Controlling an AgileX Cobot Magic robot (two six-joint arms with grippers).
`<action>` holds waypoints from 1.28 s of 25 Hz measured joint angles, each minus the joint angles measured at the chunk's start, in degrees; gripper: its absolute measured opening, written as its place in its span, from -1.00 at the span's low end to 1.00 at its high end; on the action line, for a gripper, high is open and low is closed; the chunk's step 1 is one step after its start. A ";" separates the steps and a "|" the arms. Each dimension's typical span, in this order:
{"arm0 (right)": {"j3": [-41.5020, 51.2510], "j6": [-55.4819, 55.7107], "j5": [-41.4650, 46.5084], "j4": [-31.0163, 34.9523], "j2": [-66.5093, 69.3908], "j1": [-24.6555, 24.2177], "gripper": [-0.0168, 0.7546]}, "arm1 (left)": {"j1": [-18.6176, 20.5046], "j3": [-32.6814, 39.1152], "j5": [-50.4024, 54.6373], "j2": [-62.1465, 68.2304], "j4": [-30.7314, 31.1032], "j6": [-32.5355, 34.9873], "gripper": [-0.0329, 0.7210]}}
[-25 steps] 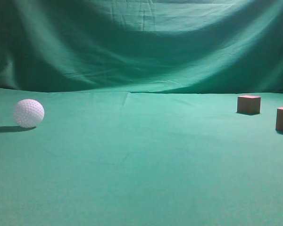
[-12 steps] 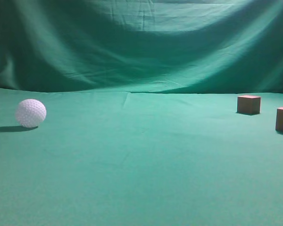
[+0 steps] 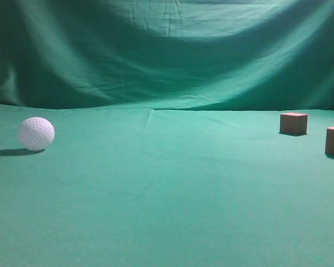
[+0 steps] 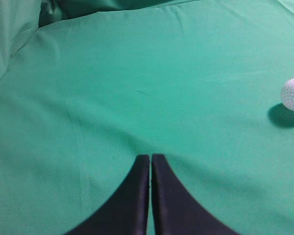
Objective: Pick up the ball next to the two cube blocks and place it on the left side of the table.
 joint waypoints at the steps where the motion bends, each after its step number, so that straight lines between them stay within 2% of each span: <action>1: 1.63 0.00 -0.84 -0.11 -1.50 -0.69 -0.96 | 0.00 0.00 0.00 0.00 0.00 0.00 -0.91; 8: 11.92 1.22 -2.68 -0.52 -14.62 -8.43 -0.96 | 0.00 0.00 0.00 0.00 0.00 0.00 -0.91; 11: 14.90 1.22 -2.91 -0.52 -17.94 -10.21 -0.96 | 0.00 0.00 0.00 0.00 0.00 0.00 -0.91; 32: 15.41 1.23 -2.92 -0.79 -18.40 -10.53 -0.96 | 0.00 0.00 0.00 0.00 0.00 0.00 -0.91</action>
